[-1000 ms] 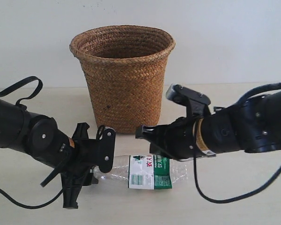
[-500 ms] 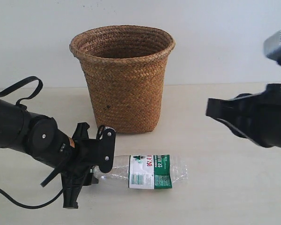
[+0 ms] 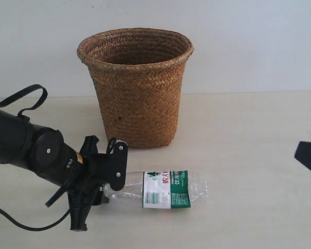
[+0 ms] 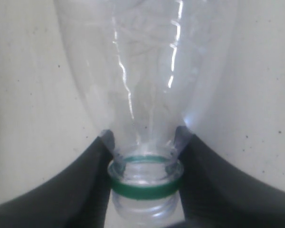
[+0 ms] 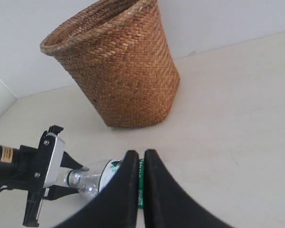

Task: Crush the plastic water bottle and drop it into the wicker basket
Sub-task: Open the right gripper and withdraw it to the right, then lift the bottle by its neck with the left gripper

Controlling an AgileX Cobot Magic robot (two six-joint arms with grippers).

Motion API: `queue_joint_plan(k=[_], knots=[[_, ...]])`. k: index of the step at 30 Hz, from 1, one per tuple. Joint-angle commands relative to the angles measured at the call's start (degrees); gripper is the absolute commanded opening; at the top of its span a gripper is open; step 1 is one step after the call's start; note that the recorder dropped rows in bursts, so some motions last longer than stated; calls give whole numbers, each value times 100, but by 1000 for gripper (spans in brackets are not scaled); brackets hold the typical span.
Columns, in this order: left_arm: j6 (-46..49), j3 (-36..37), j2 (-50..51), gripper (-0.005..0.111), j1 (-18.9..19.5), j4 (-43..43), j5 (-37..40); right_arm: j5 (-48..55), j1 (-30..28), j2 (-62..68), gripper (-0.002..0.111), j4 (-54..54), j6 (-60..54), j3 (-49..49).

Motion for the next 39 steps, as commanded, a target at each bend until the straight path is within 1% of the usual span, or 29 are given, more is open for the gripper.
queue_joint_plan(k=[1, 3, 8, 11, 15, 20, 26, 33, 36, 39], knots=[[-73, -27, -35, 4, -30, -70, -49, 513, 12, -828, 0, -181, 73, 303], [-73, -27, -35, 4, -30, -70, -69, 656, 12, -1373, 0, -234, 73, 406], [-111, -27, -35, 4, -30, -70, -91, 552, 12, -2571, 0, -371, 198, 547], [-157, -27, -35, 4, -30, -70, -91, 544, 12, -3070, 0, -441, 184, 635], [-157, -27, -35, 4, -30, -70, -71, 735, 12, -3118, 0, -452, 227, 810], [-157, -27, -35, 4, -30, -70, -71, 586, 12, -3118, 0, -428, 224, 943], [-245, -27, -35, 4, -30, -70, -77, 514, 12, -3118, 0, -428, -262, 947], [-391, -27, -35, 4, -30, -70, -77, 541, 12, -3118, 0, -428, -232, 947], [-462, -27, -71, 4, -30, -70, 107, 541, 12, -3118, 0, -428, -218, 947], [-505, -27, -277, 4, -30, -70, 96, 541, 12, -3118, 0, -428, -218, 947]])
